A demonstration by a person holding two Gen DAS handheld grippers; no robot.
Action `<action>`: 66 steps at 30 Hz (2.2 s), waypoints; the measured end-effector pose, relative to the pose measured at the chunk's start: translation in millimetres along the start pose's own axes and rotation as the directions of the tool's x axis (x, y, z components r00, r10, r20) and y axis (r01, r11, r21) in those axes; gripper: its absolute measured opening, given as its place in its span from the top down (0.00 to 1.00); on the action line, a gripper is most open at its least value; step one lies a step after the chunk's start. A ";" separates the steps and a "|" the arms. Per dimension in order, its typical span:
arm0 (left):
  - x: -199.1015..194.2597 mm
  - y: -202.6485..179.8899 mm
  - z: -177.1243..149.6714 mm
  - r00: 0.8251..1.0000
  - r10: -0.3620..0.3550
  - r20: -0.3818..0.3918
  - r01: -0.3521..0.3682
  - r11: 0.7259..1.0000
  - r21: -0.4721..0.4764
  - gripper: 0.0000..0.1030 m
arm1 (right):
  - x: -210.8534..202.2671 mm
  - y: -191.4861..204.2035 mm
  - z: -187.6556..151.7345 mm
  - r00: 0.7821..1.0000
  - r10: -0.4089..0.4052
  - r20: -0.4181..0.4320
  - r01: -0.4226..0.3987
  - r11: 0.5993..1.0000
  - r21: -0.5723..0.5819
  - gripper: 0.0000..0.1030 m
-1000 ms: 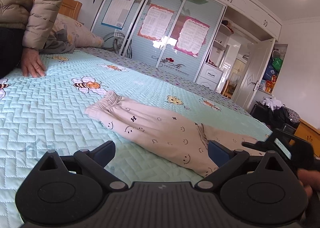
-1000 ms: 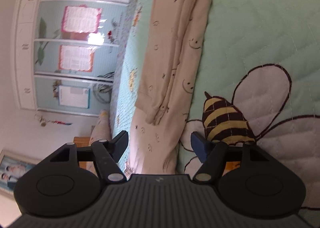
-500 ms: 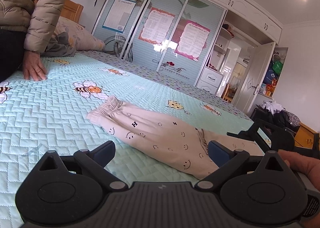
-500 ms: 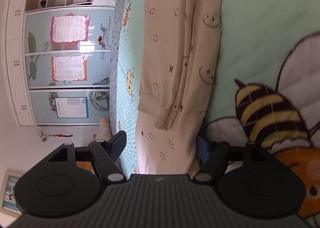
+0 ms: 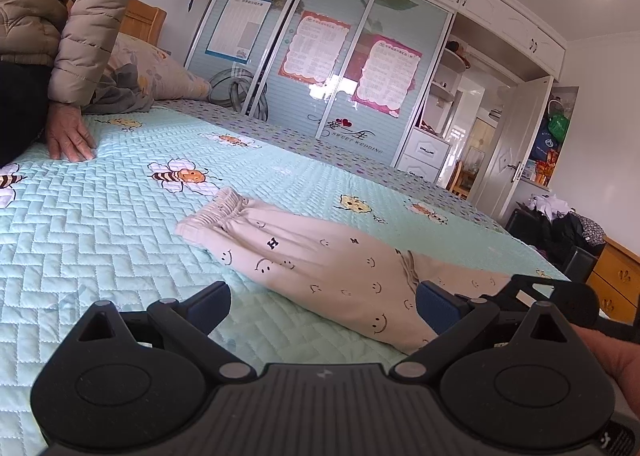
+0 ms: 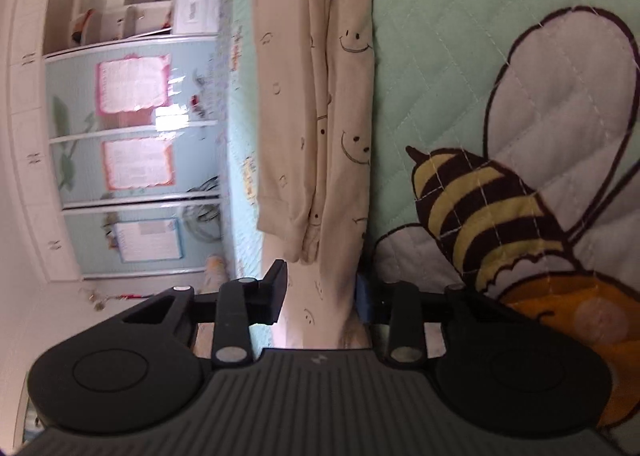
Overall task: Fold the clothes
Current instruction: 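Press the right tool along the folded pants to smooth them, then grasp the pants' waistband end with the left tool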
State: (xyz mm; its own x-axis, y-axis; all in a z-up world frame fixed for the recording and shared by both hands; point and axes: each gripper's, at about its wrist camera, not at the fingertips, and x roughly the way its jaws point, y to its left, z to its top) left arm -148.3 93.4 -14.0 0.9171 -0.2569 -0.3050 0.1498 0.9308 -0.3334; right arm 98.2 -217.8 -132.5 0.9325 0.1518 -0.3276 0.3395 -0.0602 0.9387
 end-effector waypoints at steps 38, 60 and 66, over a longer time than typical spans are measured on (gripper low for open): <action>17.7 -1.0 -26.9 0.996 0.039 -0.083 -0.030 0.994 0.106 0.04 | -9.9 -6.1 13.2 0.995 0.076 -0.068 -0.074 0.997 0.034 0.66; 91.4 78.6 21.3 0.982 -0.108 -0.155 -0.016 0.769 -0.640 0.01 | -93.6 2.1 75.2 0.996 0.088 0.000 -0.086 0.970 -0.229 0.42; 115.6 93.6 29.9 0.991 -0.034 -0.127 -0.070 0.681 -0.729 0.01 | -95.3 -4.9 88.6 0.992 0.124 -0.010 -0.124 0.973 -0.196 0.42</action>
State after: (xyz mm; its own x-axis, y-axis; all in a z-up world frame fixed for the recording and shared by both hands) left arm -17.3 158.6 -53.8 0.8573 -0.3191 -0.4041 -0.2312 0.4627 -0.8558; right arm 18.5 -319.4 -115.4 0.9662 0.1533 -0.2071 0.1905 0.1158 0.9748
